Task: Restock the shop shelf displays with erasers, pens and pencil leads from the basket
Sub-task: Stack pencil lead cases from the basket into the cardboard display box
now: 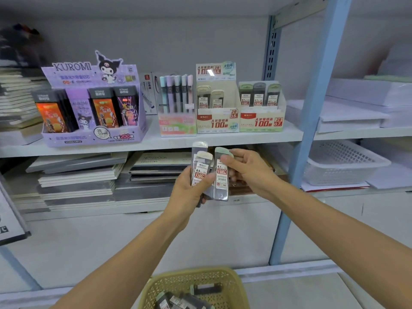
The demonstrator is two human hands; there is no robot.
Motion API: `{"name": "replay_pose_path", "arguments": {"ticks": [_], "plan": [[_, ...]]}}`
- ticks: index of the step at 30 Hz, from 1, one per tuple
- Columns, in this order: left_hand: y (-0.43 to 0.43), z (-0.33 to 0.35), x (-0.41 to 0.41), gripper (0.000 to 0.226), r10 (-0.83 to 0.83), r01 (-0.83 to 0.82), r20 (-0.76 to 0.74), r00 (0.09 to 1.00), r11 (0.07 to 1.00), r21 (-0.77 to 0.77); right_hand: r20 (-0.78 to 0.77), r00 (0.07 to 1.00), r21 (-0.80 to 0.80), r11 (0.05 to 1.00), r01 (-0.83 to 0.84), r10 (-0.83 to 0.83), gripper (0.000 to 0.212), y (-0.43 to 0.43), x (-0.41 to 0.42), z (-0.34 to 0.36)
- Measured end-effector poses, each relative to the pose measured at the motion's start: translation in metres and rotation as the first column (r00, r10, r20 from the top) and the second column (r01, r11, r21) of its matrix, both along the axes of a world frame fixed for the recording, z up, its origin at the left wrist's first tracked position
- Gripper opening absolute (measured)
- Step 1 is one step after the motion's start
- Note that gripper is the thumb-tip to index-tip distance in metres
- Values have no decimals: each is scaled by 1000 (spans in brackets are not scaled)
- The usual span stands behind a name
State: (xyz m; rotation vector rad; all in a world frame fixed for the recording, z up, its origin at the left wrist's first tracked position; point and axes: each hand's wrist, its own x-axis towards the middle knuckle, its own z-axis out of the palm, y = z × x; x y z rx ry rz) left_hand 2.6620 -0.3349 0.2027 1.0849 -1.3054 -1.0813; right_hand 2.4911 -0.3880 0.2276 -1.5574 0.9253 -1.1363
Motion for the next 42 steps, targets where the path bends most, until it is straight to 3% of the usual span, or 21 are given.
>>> {"name": "replay_pose_path", "arguments": {"ticks": [5,8,13,16,21,27,30,35,42], "plan": [[-25,39,-12,18,-47,50,66,997,997,-51,-13,998,-40,997,-61,60,19,-14,-33,54],[-44,63,-14,18,-68,64,-79,995,997,-50,-8,997,-239,968,77,-81,14,-29,-57,98],[-71,92,-13,17,-77,66,-51,996,982,-178,34,913,-464,802,375,-407,10,-64,-93,154],[-86,100,-16,17,-86,76,-40,995,975,-211,-7,852,-532,723,440,-524,11,-84,-102,165],[-102,102,-22,16,-138,126,-36,990,964,-236,-149,794,-616,684,391,-589,11,-108,-94,165],[-113,101,-24,18,-167,149,-59,984,961,-234,-351,722,-611,730,306,-596,23,-118,-92,155],[-115,100,-26,18,-181,163,-63,981,961,-222,-300,758,-607,729,317,-579,18,-115,-98,158],[-117,100,-30,17,-194,173,-73,978,958,-228,-76,777,-671,608,424,-625,11,-104,-115,170],[-115,102,-36,19,-198,176,-80,977,959,-224,-205,653,-790,518,329,-729,13,-92,-117,168]]}}
